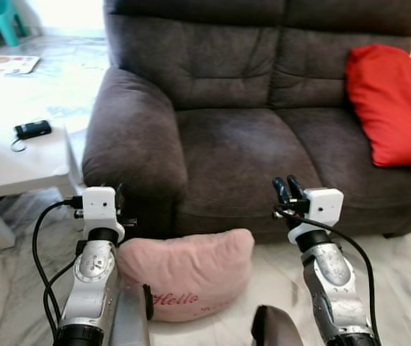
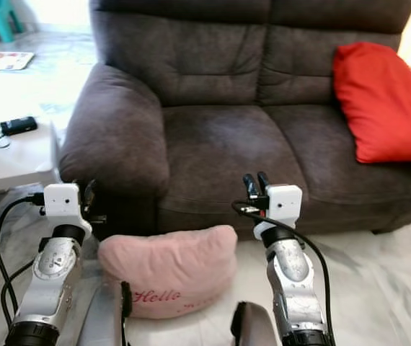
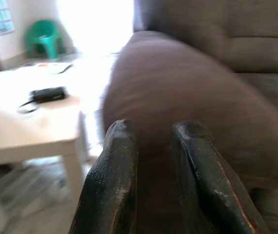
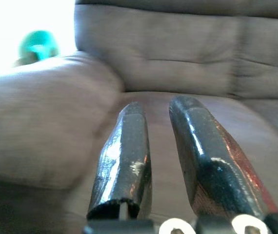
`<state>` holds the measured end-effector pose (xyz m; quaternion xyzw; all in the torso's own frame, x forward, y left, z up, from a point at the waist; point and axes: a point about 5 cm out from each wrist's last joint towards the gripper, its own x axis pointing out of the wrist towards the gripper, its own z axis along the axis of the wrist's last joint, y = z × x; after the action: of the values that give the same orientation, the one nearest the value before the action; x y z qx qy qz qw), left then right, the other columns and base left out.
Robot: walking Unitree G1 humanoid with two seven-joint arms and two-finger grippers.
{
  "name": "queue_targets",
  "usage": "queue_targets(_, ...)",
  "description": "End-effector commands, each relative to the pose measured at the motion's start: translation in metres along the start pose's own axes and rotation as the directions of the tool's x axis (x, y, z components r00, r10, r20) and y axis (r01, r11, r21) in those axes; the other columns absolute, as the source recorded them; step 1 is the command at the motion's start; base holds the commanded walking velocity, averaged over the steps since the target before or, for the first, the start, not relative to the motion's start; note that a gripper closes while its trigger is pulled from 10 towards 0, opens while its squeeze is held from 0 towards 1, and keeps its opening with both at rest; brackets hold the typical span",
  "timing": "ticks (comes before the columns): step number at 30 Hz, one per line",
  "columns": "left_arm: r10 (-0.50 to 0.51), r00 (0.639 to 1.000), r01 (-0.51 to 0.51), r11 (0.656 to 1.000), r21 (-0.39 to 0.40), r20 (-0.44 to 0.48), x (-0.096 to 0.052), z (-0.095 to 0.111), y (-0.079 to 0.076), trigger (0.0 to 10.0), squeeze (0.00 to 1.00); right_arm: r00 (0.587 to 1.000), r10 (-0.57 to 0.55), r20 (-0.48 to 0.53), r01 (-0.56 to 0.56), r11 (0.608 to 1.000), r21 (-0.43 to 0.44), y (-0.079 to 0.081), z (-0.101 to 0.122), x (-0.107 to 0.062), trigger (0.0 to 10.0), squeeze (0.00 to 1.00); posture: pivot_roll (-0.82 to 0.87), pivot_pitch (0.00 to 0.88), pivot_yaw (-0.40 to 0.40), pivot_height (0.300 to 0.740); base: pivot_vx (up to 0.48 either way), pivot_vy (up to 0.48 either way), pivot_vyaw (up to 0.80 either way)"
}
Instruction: Move the pillow to the sofa from floor
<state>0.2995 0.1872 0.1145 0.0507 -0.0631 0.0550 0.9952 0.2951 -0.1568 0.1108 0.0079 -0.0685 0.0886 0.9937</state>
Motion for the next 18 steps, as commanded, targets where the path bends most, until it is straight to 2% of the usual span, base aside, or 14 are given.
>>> queue_targets(1,-0.008,1.000,0.008,1.000,-0.007,-0.030,-0.001,-0.005,-0.001,10.0,0.00,1.000,0.010,0.022,-0.010,1.000,-0.006,0.001,0.006,0.001,10.0,0.00,0.10,0.000,-0.117,0.540,0.000,0.000,0.80)
queue_targets(5,-0.015,0.999,0.014,1.000,-0.010,-0.033,-0.001,-0.005,-0.002,10.0,0.00,1.000,0.012,0.024,-0.012,1.000,0.001,0.001,0.006,0.001,10.0,0.00,0.10,0.000,-0.118,0.540,0.000,0.000,0.80)
queue_targets(11,-0.042,0.998,0.041,0.999,-0.021,-0.047,-0.003,-0.007,-0.003,10.0,0.00,1.000,0.017,0.018,-0.017,1.000,0.009,0.002,0.005,0.000,10.0,0.00,0.10,0.000,-0.121,0.540,0.000,0.000,0.00)
queue_targets(16,-0.093,0.993,0.089,0.994,-0.060,-0.071,-0.005,-0.010,-0.008,10.0,0.00,1.000,0.019,0.013,-0.019,1.000,0.006,0.001,0.005,0.000,10.0,0.00,0.09,0.000,-0.123,0.540,0.000,0.000,0.00)
queue_targets(18,-0.147,0.984,0.135,0.984,-0.114,-0.105,-0.006,-0.015,-0.014,10.0,0.00,1.000,0.018,0.009,-0.018,1.000,0.004,0.001,0.005,0.000,10.0,0.00,0.09,0.000,-0.124,0.540,0.000,0.000,0.00)
